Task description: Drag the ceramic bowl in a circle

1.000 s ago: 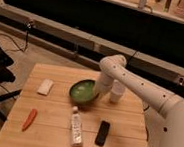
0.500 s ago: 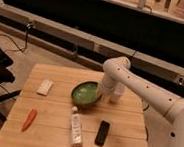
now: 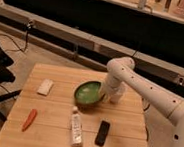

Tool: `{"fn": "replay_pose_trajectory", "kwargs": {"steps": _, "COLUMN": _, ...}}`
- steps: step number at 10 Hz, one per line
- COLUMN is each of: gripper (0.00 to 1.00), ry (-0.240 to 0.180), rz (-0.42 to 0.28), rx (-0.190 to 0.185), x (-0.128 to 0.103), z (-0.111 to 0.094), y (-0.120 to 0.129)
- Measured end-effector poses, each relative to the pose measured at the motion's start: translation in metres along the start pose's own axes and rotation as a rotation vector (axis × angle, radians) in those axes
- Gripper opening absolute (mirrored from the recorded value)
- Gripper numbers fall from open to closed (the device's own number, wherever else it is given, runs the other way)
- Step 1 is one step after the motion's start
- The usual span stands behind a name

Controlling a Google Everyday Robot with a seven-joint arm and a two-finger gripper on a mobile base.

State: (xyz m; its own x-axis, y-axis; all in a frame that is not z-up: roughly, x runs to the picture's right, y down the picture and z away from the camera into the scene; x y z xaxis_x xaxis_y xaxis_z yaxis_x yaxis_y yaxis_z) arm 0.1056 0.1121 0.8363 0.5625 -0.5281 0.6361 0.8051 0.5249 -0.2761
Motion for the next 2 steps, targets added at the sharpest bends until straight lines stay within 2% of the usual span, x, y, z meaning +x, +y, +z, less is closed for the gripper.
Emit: {"fn": "replay_pose_trajectory", "kwargs": {"steps": 2, "gripper": 0.17, "ry": 0.0, "rz": -0.02, "rx": -0.003, "x": 0.0118, "z": -0.0018, "y": -0.0064}}
